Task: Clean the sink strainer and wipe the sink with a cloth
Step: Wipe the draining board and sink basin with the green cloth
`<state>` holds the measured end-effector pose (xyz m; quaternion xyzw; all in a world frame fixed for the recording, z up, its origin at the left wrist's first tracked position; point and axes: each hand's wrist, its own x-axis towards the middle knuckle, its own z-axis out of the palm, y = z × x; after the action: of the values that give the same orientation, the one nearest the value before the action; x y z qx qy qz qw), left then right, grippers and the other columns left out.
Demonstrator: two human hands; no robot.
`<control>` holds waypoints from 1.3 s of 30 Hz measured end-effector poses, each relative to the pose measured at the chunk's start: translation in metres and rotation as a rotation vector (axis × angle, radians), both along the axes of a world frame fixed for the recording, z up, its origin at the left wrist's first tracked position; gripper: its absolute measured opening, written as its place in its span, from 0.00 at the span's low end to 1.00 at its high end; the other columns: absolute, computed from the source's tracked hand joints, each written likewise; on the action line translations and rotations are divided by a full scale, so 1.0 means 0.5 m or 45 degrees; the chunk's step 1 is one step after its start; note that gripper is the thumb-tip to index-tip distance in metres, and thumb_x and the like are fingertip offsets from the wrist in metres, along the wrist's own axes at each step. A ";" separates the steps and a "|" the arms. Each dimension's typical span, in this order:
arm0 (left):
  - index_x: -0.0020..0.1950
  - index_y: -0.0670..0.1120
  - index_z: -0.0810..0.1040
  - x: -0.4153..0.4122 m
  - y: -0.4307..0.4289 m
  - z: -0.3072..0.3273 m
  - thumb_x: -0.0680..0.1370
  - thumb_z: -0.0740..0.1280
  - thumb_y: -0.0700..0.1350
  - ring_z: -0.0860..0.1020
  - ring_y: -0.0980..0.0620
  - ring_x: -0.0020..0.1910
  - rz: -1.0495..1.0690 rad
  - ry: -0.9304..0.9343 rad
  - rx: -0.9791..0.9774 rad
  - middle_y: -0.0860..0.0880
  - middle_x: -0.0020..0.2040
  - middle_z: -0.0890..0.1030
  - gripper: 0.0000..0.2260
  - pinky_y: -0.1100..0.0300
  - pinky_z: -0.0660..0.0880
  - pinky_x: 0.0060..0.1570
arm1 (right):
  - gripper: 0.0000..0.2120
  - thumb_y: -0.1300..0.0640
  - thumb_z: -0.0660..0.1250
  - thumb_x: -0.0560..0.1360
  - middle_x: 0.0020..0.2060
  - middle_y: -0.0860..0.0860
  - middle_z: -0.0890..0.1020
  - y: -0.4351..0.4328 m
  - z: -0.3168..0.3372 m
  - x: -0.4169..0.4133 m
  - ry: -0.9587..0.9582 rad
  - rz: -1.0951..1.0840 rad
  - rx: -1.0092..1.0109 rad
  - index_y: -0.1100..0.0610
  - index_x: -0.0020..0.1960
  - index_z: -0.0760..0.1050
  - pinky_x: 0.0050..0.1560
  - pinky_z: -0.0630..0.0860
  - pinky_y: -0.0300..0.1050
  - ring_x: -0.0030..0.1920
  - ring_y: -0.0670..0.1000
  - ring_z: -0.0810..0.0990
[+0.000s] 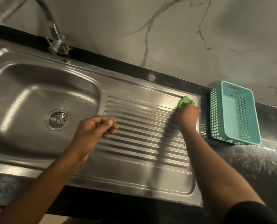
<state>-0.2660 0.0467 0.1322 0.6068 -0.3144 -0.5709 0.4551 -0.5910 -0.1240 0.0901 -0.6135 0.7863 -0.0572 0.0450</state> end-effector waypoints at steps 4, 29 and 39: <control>0.54 0.45 0.88 -0.025 -0.013 0.002 0.83 0.69 0.41 0.88 0.42 0.53 -0.053 0.000 0.009 0.44 0.49 0.90 0.07 0.52 0.82 0.53 | 0.12 0.62 0.64 0.81 0.51 0.55 0.82 0.033 -0.024 0.197 -0.166 0.251 0.012 0.58 0.62 0.80 0.56 0.77 0.37 0.54 0.55 0.78; 0.53 0.48 0.88 -0.073 0.002 0.005 0.83 0.69 0.42 0.89 0.46 0.50 -0.102 -0.006 -0.001 0.46 0.50 0.90 0.08 0.58 0.81 0.49 | 0.18 0.66 0.67 0.74 0.49 0.60 0.87 0.003 0.028 0.046 -0.261 0.331 -0.161 0.55 0.61 0.84 0.50 0.71 0.33 0.44 0.57 0.82; 0.52 0.49 0.89 -0.052 0.011 -0.011 0.83 0.69 0.43 0.89 0.46 0.51 -0.081 -0.010 0.027 0.46 0.50 0.90 0.08 0.53 0.81 0.52 | 0.13 0.62 0.55 0.84 0.53 0.65 0.80 -0.065 -0.024 -0.025 -0.267 -0.121 -0.088 0.66 0.57 0.77 0.47 0.69 0.48 0.52 0.65 0.79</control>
<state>-0.2919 0.0522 0.1267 0.6034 -0.3294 -0.5859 0.4291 -0.6035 -0.1566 0.0781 -0.5673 0.8032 -0.1501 0.1030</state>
